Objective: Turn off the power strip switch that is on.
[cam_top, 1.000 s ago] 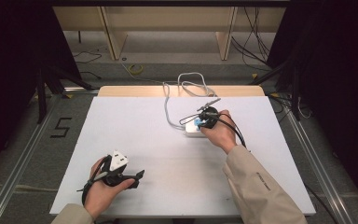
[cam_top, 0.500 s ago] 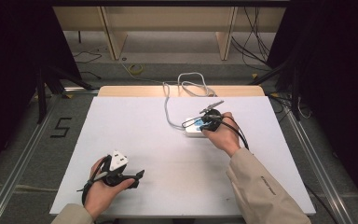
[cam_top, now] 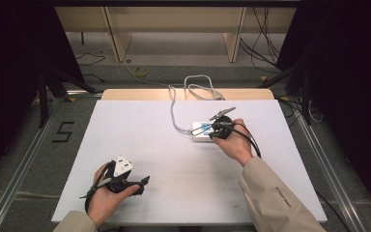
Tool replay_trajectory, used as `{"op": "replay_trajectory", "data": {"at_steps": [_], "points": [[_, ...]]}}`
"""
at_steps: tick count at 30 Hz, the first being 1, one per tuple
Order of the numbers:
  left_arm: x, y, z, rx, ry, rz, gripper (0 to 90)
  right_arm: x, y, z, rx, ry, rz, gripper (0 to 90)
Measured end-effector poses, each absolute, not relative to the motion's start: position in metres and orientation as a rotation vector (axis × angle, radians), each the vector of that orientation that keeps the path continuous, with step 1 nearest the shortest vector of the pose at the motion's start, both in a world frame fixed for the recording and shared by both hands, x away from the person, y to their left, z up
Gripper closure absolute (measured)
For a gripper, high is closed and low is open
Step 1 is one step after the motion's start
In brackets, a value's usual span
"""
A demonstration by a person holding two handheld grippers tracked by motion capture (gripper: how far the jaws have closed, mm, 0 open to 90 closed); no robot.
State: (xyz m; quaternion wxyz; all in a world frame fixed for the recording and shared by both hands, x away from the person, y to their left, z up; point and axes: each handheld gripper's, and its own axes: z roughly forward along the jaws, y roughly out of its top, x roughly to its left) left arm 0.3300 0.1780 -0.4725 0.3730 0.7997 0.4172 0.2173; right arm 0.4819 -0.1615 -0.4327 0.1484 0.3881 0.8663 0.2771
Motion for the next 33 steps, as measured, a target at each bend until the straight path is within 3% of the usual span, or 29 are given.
{"op": "replay_trajectory", "data": {"at_steps": [33], "points": [[0.330,0.178,-0.473,2.048,1.070,0.556,15.6,0.456,-0.171,-0.435,1.056,2.521,0.836,89.5]]}}
